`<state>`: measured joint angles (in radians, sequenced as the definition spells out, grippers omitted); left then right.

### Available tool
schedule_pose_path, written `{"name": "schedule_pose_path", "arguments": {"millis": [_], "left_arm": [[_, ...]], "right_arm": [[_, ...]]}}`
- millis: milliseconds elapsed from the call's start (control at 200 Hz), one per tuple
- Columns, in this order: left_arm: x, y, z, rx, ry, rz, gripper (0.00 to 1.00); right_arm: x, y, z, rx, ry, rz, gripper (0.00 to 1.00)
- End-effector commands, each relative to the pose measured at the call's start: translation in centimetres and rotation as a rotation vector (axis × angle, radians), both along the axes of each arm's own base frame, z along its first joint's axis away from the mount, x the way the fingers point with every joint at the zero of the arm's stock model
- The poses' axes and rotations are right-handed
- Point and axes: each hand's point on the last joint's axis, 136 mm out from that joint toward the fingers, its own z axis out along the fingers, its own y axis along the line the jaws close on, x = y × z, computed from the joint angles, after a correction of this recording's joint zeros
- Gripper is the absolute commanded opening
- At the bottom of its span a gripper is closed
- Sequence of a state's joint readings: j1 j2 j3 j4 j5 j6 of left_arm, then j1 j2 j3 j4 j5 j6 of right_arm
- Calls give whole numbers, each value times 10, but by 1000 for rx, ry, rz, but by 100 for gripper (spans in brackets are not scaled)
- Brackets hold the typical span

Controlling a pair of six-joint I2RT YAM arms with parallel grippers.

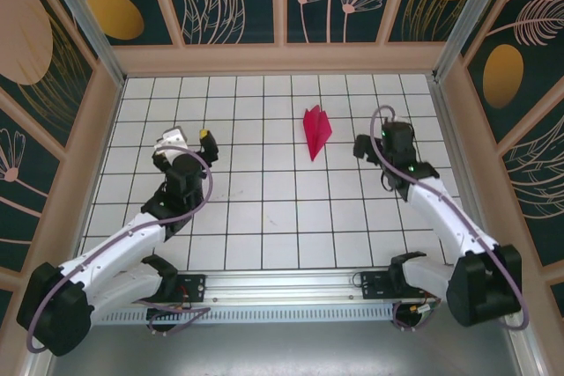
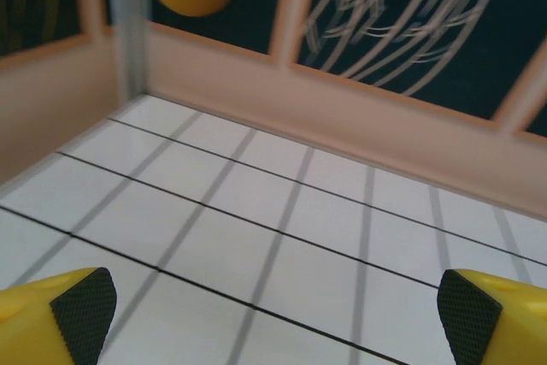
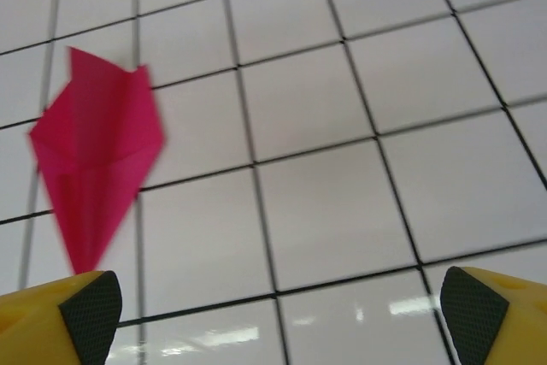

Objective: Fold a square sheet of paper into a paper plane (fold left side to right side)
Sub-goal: Reset both arms

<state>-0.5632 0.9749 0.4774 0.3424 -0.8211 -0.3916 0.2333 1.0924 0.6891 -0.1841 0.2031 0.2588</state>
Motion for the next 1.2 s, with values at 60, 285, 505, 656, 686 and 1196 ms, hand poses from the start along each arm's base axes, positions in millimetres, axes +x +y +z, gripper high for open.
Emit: {"name": "schedule_pose_path", "arguments": {"millis": [60, 285, 505, 656, 686, 1196], "left_arm": [[-4, 48, -7, 113, -25, 216, 99], [9, 53, -32, 194, 6, 176, 98], [14, 58, -50, 258, 25, 125, 98], [2, 64, -63, 214, -46, 81, 99], [2, 60, -62, 211, -65, 49, 99], [20, 65, -61, 257, -146, -72, 98]], "right_arm": [[4, -53, 1, -71, -288, -160, 99], [1, -79, -15, -77, -437, -176, 99], [17, -71, -17, -107, -491, -88, 99], [25, -68, -10, -104, -558, -62, 99], [26, -67, -13, -103, -560, -51, 99], [40, -56, -35, -80, -509, 34, 99]]}}
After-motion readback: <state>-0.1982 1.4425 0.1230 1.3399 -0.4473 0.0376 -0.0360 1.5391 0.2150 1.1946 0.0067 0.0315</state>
